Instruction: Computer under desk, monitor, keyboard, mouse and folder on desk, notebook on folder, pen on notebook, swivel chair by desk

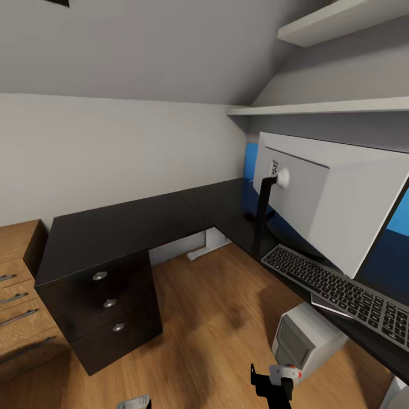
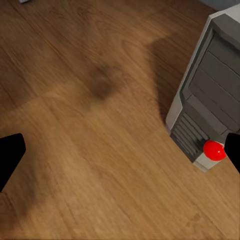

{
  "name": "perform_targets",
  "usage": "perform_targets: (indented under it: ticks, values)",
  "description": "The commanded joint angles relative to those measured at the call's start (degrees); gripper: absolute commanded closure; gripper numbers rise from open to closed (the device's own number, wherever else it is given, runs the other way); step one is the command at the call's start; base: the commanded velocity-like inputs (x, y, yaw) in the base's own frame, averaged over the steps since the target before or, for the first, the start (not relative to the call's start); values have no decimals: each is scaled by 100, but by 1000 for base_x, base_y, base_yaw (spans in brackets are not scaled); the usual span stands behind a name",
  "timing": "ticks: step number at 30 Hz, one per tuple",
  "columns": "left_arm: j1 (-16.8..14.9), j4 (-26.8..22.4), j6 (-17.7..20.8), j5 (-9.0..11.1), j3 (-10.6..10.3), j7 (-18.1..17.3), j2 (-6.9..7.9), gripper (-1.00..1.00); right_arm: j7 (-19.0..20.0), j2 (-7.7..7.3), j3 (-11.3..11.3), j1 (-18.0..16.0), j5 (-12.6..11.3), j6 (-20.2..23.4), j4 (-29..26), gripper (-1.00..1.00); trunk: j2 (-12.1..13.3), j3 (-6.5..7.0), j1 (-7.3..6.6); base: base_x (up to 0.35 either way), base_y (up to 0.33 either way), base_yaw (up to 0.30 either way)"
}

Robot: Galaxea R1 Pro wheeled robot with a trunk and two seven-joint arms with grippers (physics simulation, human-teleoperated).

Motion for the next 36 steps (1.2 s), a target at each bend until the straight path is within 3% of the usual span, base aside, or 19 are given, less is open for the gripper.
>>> perform_targets:
  ticks: [1, 11, 24, 36]
  values:
    - [-2, 5, -18, 17, -14, 17, -1, -100, -37, 17, -34, -5, 61, -14, 10, -100, -3, -4, -1, 0, 0, 93]
    - [-4, 9, -12, 15, -14, 15, -1, -100, -34, 126, -34, -7, 78, 3, 10, -100, -3, -2, -1, -88, 0, 225]
    - [-4, 9, -11, 15, -14, 15, -1, -100, -28, 118, -30, -7, 87, 9, 10, -100, -3, -6, -1, -292, -25, 127]
    - [-4, 9, -11, 15, -14, 15, -1, -100, -28, 117, -26, -7, 87, 0, 10, -100, -3, -6, -1, -42, -40, 202]
